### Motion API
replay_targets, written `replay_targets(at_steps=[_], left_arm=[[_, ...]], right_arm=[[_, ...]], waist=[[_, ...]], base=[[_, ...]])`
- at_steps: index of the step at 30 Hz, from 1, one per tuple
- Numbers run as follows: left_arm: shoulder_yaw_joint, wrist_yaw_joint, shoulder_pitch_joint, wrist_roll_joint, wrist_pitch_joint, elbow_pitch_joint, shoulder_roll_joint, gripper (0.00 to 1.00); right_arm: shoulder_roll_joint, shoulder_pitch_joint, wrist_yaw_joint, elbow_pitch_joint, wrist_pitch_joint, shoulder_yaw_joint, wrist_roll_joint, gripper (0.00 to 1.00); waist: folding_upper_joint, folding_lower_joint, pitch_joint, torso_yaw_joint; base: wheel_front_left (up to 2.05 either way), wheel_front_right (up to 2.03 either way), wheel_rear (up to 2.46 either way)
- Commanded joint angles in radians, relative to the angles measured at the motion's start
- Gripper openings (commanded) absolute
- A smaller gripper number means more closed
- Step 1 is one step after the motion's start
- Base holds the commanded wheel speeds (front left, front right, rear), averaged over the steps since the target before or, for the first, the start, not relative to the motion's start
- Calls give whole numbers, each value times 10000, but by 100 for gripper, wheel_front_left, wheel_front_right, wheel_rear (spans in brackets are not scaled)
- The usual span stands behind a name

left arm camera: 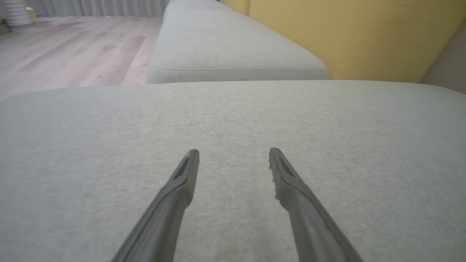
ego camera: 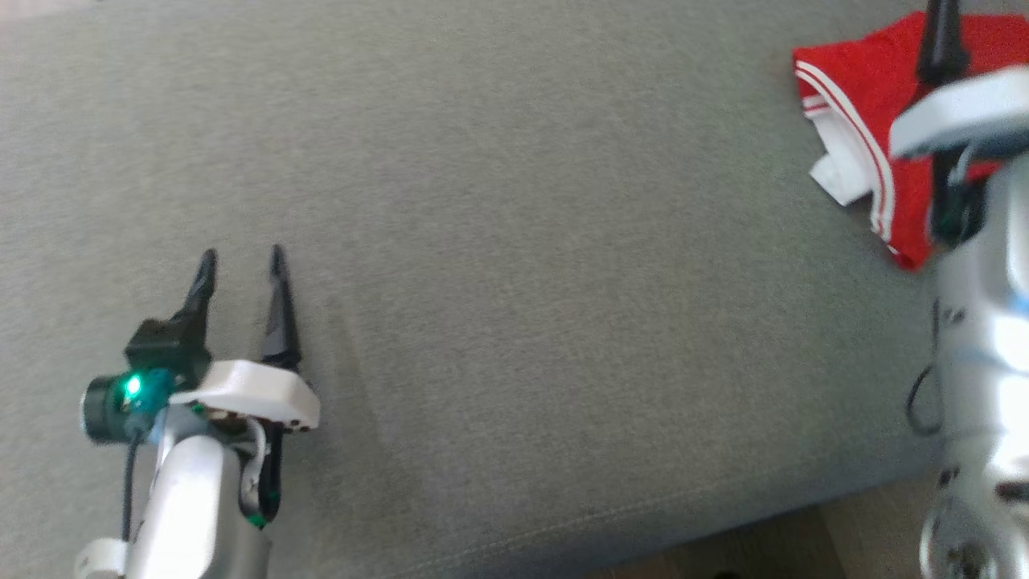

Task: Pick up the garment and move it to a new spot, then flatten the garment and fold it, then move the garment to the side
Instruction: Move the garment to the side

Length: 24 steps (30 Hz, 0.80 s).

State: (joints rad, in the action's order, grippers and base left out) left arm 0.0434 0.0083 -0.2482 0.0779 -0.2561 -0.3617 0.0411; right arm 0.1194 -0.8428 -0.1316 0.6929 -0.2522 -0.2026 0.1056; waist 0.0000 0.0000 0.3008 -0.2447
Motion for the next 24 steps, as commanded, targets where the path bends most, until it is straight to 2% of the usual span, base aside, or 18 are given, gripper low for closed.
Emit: replay_targets(at_steps=[1,7,13,24], left_arm=[[-425,60,1,62,-57,309,101,100],[-760,82,159,91,-57,312,96,100],[-535,266,454,396,-57,207,93,100],[-233,344,918,596,-57,278,92,100]], right_arm=[[-146,229,9,-449,-93,262,-249,100],[-475,1573,9,-1052,-94,1245,-1110,100],[-649,2924,9,-1075,-94,1733,-1698,100],[-688,4381,9,-913,-95,2407,-2462,100]], waist=[[0,0,-220,294],[0,0,-649,1089],[0,0,-1231,1921],[0,0,-1871,2728]], base=[[0,0,0],[0,0,0],[0,0,0],[0,0,0]])
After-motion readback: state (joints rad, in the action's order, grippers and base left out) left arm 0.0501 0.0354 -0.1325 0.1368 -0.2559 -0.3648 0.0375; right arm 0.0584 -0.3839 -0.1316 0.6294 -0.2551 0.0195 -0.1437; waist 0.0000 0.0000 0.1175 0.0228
